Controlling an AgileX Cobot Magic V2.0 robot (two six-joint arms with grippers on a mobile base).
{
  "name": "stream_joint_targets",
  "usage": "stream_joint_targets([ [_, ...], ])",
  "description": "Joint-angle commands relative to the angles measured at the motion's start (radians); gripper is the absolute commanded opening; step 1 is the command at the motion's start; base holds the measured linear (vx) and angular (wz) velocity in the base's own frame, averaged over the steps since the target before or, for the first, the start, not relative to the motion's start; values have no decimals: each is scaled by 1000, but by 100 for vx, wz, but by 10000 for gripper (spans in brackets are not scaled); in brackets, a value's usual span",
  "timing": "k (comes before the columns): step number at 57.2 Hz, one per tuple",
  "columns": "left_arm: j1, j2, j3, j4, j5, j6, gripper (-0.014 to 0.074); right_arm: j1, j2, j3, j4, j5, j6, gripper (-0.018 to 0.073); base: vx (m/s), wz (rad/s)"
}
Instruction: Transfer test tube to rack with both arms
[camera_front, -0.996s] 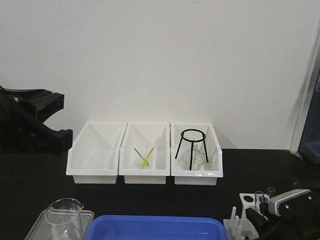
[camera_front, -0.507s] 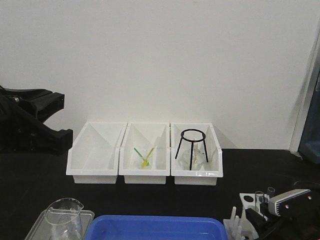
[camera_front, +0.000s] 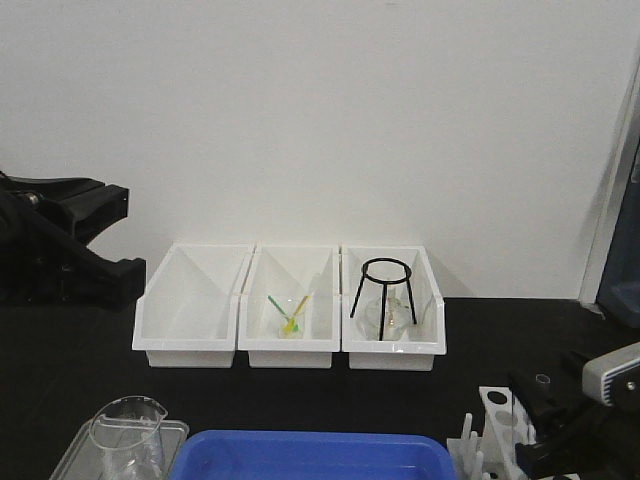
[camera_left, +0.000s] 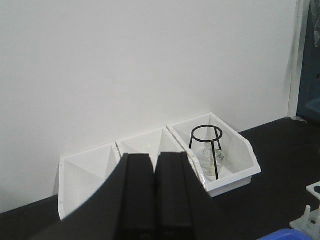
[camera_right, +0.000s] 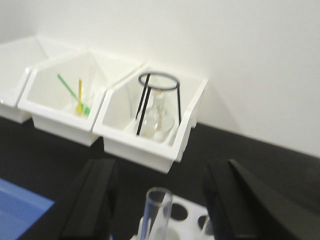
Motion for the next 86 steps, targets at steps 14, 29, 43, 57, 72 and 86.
stream_joint_targets([
  [14,0,-15,-33,33,-49,-3,-8,-3,-343,-25,4,171,-12,361,0,0],
  [29,-5,-18,18,-141,-32,168,-8,-3,-728,-25,34,615,20,-13,0,0],
  [43,-5,-18,236,-426,-211,424,-8,-2,-1002,-25,115,896,7,-8,0,0],
  [57,-5,-16,350,-453,-471,421,-7,-2,-1055,-25,108,904,8,-8,0,0],
  [72,-5,-14,354,-453,-468,419,-7,-2,-1055,-25,108,909,8,-8,0,0],
  [86,-5,-14,354,-453,-468,419,-7,-2,-1055,-25,108,909,8,-8,0,0],
])
